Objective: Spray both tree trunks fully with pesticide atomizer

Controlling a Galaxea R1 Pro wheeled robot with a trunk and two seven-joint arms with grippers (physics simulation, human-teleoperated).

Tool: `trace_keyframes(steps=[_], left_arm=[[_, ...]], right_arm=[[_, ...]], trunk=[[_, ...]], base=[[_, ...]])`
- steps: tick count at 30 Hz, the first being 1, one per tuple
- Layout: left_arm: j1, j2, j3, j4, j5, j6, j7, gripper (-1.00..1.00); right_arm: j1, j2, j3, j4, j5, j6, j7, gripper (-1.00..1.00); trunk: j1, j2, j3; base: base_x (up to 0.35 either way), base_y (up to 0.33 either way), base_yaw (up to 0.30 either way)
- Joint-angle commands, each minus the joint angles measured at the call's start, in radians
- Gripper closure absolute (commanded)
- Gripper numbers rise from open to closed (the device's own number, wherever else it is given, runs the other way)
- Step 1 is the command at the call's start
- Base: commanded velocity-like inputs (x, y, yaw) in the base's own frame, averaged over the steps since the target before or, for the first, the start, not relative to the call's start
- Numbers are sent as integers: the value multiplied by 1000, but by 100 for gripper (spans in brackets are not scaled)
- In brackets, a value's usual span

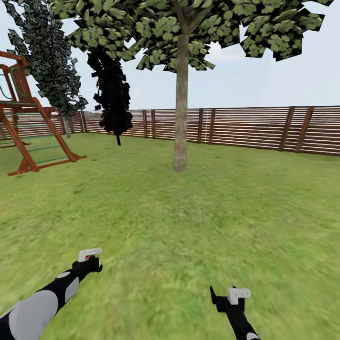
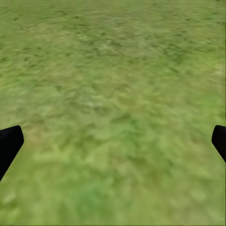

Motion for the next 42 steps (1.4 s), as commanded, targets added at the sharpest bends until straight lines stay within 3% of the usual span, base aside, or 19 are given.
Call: trace_keyframes(steps=[1,42], left_arm=[[0,0,0,0,0,0,0,100],[0,0,0,0,0,0,0,100]], right_arm=[[0,0,0,0,0,0,0,-100],[0,0,0,0,0,0,0,-100]], trunk=[[0,0,0],[0,0,0]], base=[[338,0,0],[338,0,0]])
